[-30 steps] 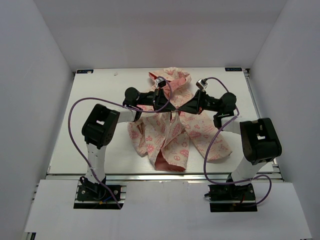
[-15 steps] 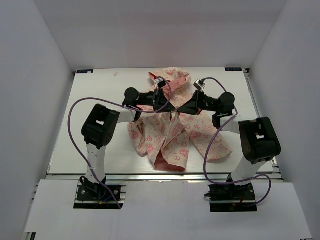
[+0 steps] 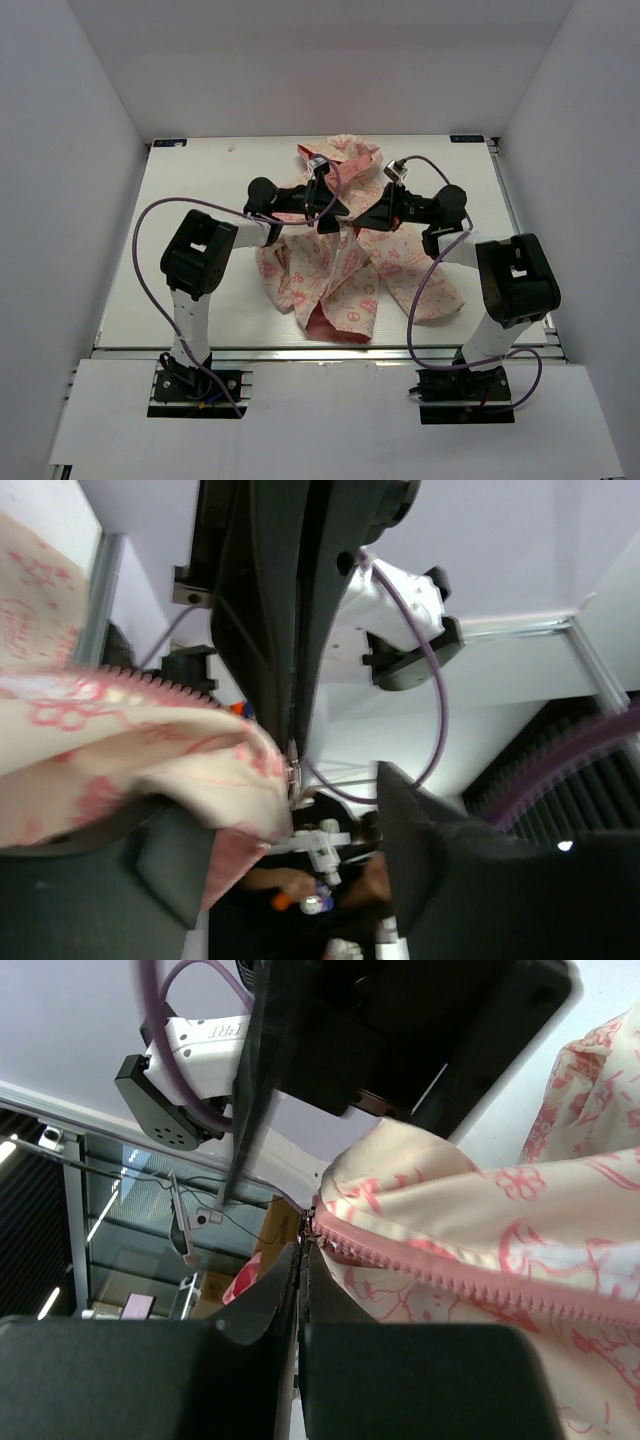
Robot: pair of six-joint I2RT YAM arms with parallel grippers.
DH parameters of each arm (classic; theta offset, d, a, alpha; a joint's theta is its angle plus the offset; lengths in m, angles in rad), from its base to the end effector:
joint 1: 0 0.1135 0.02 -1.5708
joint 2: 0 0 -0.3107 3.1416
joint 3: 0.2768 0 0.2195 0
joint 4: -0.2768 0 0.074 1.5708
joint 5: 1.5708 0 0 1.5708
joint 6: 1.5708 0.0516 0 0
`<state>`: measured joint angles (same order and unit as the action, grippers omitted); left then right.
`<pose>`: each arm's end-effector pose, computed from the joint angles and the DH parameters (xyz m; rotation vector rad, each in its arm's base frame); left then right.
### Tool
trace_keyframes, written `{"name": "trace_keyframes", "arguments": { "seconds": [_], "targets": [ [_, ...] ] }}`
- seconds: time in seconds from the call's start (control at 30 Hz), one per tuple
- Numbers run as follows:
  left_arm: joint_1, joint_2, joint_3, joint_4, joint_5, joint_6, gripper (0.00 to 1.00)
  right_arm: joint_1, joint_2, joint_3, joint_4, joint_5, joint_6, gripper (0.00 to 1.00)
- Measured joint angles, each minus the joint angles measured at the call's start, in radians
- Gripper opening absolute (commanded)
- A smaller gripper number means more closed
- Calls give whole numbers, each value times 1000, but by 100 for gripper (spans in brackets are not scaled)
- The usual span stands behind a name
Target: Zip up the jacket
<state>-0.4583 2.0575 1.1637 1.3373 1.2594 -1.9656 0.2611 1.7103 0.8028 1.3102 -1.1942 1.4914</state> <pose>0.3598 -0.2323 0.2997 -0.2050 -1.9906 2.2781 0.3026 0.1305 0.3282 -0.3346 1.7944 2.0328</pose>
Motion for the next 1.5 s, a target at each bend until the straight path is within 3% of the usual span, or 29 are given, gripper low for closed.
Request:
{"name": "trace_keyframes", "arguments": {
  "seconds": [0.03, 0.1, 0.43, 0.57, 0.63, 0.7, 0.8, 0.9, 0.97, 1.17, 1.37, 1.5],
  "targets": [
    [0, -4, -5, -1, -2, 3, 86, 2, 0, 0, 0, 0, 0, 0],
    [0, -11, -13, -2, -2, 3, 97, 4, 5, 0, 1, -5, 0, 0],
    [0, -57, -151, -2, -8, 37, 98, 9, 17, -76, 2, -18, 0, 0],
    [2, -130, -265, -44, -18, 179, 98, 34, 17, -129, 1, -19, -24, 0],
    [6, -204, -288, -192, -39, 367, 98, 50, 17, -147, 1, -21, -51, 0],
    [8, -313, -250, -561, -121, 644, 98, 60, 17, -156, 0, -20, -82, 0],
    [7, -424, -63, -1072, -334, 1018, 98, 61, 10, -158, -1, -11, -137, 0],
    [18, -565, -18, -1298, -490, 1215, 98, 64, -31, -158, -20, -2, -248, 0],
    [26, -660, -46, -1392, -558, 1293, 98, 73, -93, -152, -121, 18, -371, 0],
    [27, -733, -220, -1508, -647, 1353, 98, 113, -274, -77, -548, 147, -768, 0],
    [27, -796, -476, -1406, -632, 1239, 98, 174, -289, -40, -798, 246, -948, 0],
    [24, -851, -521, -1353, -628, 1178, 97, 219, -286, -40, -895, 293, -1001, 0]
  ]
}}
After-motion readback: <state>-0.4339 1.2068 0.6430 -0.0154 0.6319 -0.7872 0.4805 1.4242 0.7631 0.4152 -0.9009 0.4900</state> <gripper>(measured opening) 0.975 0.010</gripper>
